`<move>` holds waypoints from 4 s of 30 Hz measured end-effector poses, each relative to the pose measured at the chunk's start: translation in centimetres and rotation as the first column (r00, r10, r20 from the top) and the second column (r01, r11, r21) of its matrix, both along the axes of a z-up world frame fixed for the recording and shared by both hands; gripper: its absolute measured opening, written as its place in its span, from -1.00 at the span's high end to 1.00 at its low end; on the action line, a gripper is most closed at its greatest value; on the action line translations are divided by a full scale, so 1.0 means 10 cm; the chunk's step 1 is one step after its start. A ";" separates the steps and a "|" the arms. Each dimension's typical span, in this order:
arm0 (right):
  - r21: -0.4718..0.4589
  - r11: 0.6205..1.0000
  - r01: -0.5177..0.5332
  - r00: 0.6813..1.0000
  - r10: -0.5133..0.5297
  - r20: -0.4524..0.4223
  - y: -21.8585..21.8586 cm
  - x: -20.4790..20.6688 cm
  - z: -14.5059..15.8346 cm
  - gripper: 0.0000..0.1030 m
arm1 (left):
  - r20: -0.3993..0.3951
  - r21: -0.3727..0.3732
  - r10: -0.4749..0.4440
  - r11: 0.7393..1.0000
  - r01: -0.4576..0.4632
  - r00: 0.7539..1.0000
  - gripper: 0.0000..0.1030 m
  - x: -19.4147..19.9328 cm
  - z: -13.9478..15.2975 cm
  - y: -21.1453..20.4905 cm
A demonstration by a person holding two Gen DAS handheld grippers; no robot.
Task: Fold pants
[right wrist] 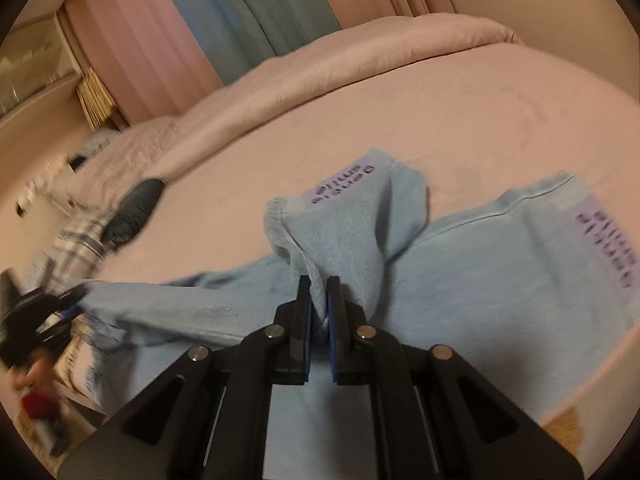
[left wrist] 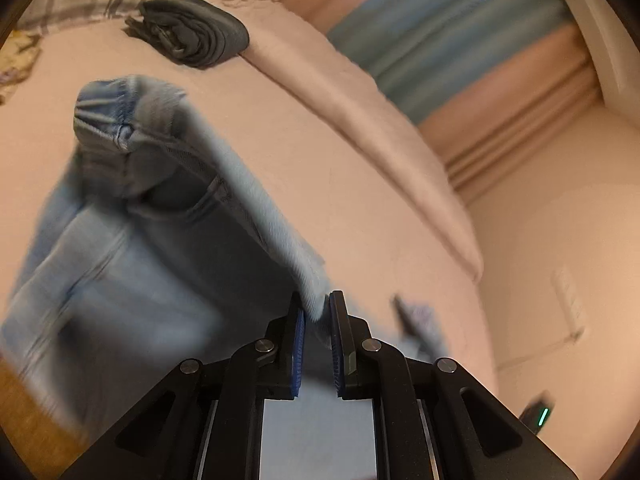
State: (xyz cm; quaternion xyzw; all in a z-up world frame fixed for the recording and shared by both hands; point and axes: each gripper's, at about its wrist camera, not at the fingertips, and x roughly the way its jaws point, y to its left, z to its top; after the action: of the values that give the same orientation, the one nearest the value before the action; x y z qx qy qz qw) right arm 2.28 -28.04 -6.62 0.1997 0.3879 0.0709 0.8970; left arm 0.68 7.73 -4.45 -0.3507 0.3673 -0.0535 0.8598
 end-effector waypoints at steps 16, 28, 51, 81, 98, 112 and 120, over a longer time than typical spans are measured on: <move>-0.318 0.937 -0.144 0.989 0.130 -0.062 0.40 0.50 0.26 -0.22 | -0.214 0.217 -0.040 0.972 0.088 0.976 0.65 -0.32 -0.59 -0.35; -0.501 0.824 -0.265 0.955 0.151 -0.257 0.79 1.54 -0.43 0.90 | -0.121 0.177 0.205 0.967 -0.182 0.971 0.67 -0.35 -0.48 0.32; 0.017 0.938 0.345 0.935 -0.342 -0.094 -1.64 -0.31 -0.41 0.92 | -0.214 0.320 0.143 0.945 -0.068 0.966 0.74 -0.47 -0.48 0.30; -0.004 0.900 0.437 0.893 -0.434 -0.119 -1.84 -0.46 -0.50 0.90 | -0.250 0.324 0.061 0.946 0.024 0.966 0.68 -0.49 -0.48 0.12; -0.077 0.876 0.477 0.871 -0.482 -0.095 -1.98 -0.53 -0.41 0.86 | -0.172 0.279 0.144 0.956 -0.092 0.974 0.65 -0.61 -0.28 0.35; -0.245 0.855 0.457 0.855 -0.499 -0.144 -1.88 -0.50 -0.40 0.63 | -0.268 0.307 0.134 0.951 -0.047 0.954 0.64 -0.52 -0.58 0.30; -0.390 0.859 0.331 0.935 -0.355 0.011 -1.18 -0.44 0.25 0.10 | -0.251 0.297 0.143 0.953 -0.064 0.958 0.25 -0.66 -0.41 0.47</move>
State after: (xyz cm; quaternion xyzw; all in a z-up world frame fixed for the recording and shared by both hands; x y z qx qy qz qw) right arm -2.13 -39.86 -4.13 0.0871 0.3796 -0.1736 0.9046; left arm -5.94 12.43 -8.56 -0.2458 0.4655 0.0936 0.8451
